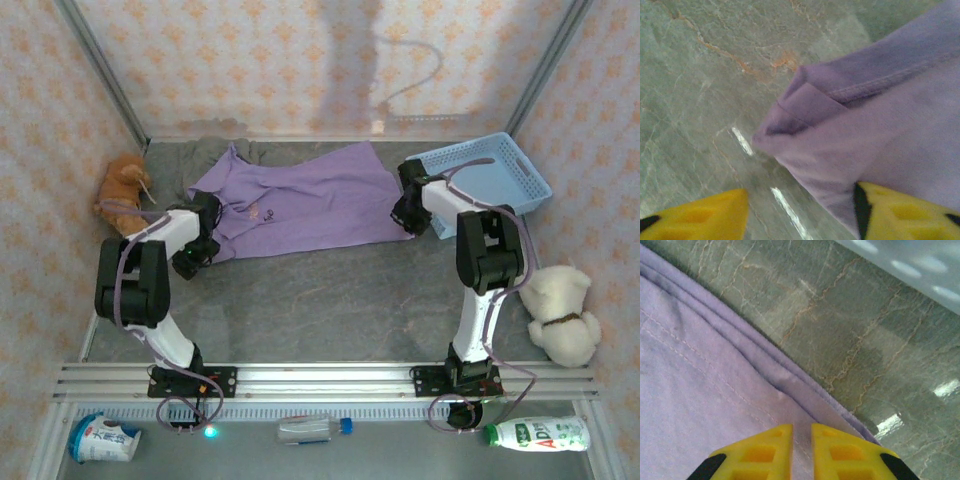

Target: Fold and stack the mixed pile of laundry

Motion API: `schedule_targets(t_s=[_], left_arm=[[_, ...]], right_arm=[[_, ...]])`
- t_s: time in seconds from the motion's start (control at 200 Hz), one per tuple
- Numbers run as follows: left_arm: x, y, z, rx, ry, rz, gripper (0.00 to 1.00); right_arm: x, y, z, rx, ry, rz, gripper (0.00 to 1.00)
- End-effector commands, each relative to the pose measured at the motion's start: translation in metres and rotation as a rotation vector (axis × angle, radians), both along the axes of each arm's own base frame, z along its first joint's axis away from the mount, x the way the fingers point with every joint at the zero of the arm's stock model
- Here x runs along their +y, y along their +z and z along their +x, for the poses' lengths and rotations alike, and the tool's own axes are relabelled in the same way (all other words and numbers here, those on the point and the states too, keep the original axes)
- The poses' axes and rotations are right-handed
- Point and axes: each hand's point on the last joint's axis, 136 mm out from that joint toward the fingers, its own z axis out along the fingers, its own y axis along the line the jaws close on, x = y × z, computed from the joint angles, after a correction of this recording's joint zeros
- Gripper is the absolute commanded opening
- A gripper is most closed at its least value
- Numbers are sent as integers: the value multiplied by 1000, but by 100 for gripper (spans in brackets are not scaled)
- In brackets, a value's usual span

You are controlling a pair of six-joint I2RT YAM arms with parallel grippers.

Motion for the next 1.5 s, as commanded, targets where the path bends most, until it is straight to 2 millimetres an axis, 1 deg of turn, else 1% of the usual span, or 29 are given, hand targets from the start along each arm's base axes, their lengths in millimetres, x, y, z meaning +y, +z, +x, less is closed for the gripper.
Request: schedule_targets(t_s=[0.0,0.11,0.16,0.175,0.19,0.205,0.22,0.335,0.455,0.53,0.631,0.671,0.736,0.791,0.931,0.986,1.066,1.196,1.311,1.371,1.401,1.496], left_arm=[[11,6,10,-3,-11,51,48],[13,5,12,4,-24,58,32],[14,5,14,7,-35,63,19],[14,5,14,9,-38,65,14],[15,4,14,12,-42,67,11],[15,5,15,14,-47,69,3],[16,5,16,18,-51,70,0],[24,8,15,65,-78,98,0],[32,19,13,77,-102,128,0],[32,26,14,59,-119,126,0],[28,28,14,47,-133,101,0],[26,28,14,44,-133,94,0],[25,26,14,38,-132,84,0],[24,24,13,40,-129,81,0],[25,14,8,74,-133,82,0],[25,9,6,94,-137,83,0],[27,3,0,134,-143,91,0],[34,-1,-12,212,-163,130,0],[39,2,-14,239,-188,159,0],[40,4,-12,240,-200,164,0],[40,7,-10,238,-206,164,0],[35,18,-1,203,-232,141,0]], right_arm=[[-6,-6,-8,48,15,-42,16],[-5,0,-4,29,26,-40,13],[-5,5,-2,19,32,-50,12],[-6,6,-2,17,34,-54,12],[-7,7,-1,15,35,-60,11],[-8,8,-1,15,37,-65,10],[-8,9,-1,13,38,-70,10],[-15,15,0,17,63,-119,0],[-21,21,-2,16,86,-156,0],[-18,29,-3,5,108,-149,0],[-4,43,-7,-24,160,-126,18],[6,45,-9,-29,178,-100,23],[22,39,-14,-18,201,-55,26],[28,29,-16,7,199,-53,26],[24,-5,-20,79,158,-75,26],[19,-12,-19,97,154,-104,26],[7,-18,-18,124,154,-162,26],[-16,-18,-22,157,158,-243,26],[-31,-17,-24,165,164,-268,26],[-27,-15,-21,158,189,-247,26],[-22,-12,-19,147,205,-229,27],[-4,5,-13,98,259,-188,29]])
